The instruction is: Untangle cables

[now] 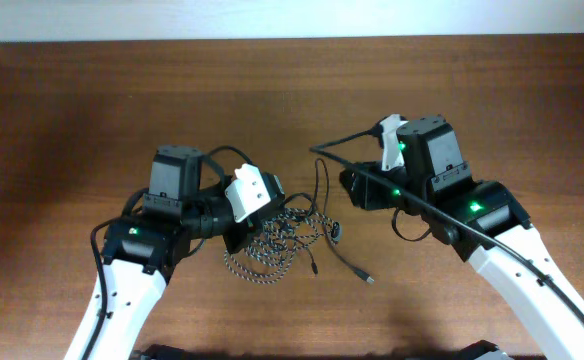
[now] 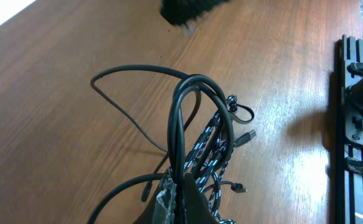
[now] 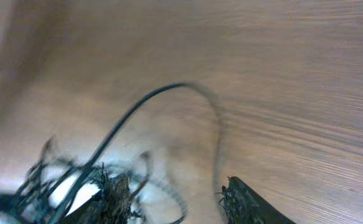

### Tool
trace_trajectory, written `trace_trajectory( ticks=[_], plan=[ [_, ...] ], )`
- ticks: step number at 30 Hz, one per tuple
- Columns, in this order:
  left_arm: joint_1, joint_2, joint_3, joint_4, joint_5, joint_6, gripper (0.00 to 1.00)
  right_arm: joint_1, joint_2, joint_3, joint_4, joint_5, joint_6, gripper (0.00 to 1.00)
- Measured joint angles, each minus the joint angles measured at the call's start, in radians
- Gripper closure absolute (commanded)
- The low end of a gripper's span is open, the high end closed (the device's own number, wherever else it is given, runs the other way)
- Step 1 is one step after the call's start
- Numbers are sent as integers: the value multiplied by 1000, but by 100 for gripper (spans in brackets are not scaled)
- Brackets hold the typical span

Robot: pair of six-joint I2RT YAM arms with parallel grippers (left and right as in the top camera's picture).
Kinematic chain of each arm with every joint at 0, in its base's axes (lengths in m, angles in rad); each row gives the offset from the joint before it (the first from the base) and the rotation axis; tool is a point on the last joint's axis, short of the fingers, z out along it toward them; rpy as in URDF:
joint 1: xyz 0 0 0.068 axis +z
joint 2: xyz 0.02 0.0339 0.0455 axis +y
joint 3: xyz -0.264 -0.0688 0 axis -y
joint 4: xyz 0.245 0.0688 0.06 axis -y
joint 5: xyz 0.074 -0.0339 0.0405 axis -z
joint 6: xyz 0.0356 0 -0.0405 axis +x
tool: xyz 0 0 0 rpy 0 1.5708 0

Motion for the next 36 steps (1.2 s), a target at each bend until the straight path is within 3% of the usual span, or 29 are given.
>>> trace_trajectory(
  ticks=[5,8,10,15,20,22,27,29,32,36],
  plan=[
    [0,0,0,34,-7,0,100,0,0,0,-15,-321,-234,56],
    [0,0,-1,63,-47,-21,100,0,0,0,-16,-433,-302,57],
    [0,0,-1,80,-53,-39,100,0,0,0,-15,-468,-331,66],
    [0,0,-2,106,-54,-119,100,60,0,0,93,-476,-366,75],
    [0,0,-2,108,-40,-126,100,65,44,0,146,-378,-369,74],
    [0,0,-2,107,-40,-126,100,65,43,5,153,-365,-368,67],
    [0,0,-2,100,-40,-126,100,65,22,34,134,-278,-370,68],
    [0,0,-2,101,-40,-126,100,65,23,34,107,-266,-370,76],
    [0,0,-2,100,-40,-126,100,65,56,35,83,-277,-370,78],
    [1,0,-2,97,-41,-133,100,65,119,36,84,-315,-371,96]
  ],
)
